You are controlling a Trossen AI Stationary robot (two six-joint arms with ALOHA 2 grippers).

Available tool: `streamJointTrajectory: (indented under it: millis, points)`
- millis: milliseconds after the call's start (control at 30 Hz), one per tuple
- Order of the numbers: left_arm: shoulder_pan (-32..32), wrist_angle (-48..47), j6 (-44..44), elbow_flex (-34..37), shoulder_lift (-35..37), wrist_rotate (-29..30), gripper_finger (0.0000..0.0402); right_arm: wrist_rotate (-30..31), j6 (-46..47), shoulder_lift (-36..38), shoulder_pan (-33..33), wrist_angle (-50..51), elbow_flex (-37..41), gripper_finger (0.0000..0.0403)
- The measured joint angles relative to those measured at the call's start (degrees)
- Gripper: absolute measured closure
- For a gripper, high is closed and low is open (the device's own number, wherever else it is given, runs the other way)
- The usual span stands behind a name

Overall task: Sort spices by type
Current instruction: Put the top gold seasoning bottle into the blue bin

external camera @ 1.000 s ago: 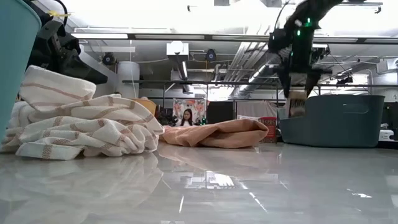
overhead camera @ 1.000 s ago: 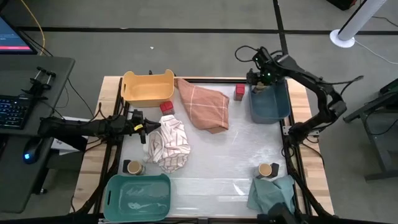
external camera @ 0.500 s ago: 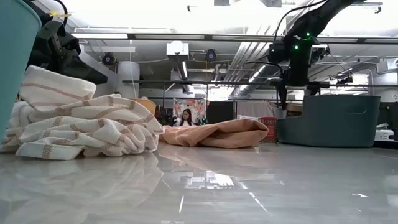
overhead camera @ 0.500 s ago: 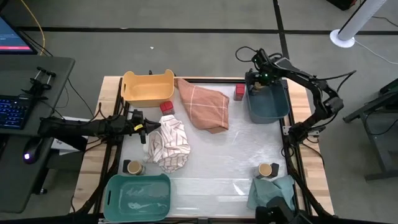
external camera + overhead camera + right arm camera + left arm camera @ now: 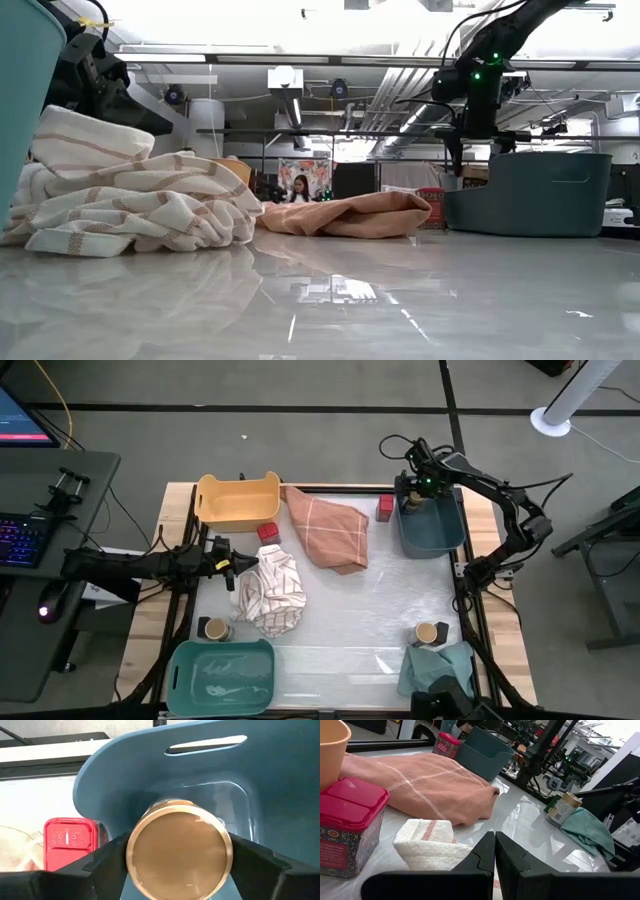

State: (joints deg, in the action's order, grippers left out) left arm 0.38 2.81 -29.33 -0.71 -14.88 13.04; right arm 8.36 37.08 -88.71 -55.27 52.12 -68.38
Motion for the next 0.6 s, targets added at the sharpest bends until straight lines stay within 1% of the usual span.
streamJointTrajectory:
  millis: [200,300,400,600]
  points:
    - [0.02,0.0,-0.01,0.0,0.01,0.0,0.0401,0.09,-0.15,0.0,0.0,-0.86,0.0,0.0108]
    - [0.0,0.0,-0.01,0.0,-0.01,0.0,0.0401,-0.44,-3.12,0.0,0.0,-1.63,0.0,0.0107]
    - [0.01,0.0,-0.01,0.0,-0.01,0.0,0.0401,-2.56,-6.24,0.0,0.16,-2.3,0.0,0.0107]
    - [0.0,0.0,-0.01,0.0,-0.01,0.0,0.0401,-2.43,-5.95,0.0,0.17,-2.22,0.0,0.0107]
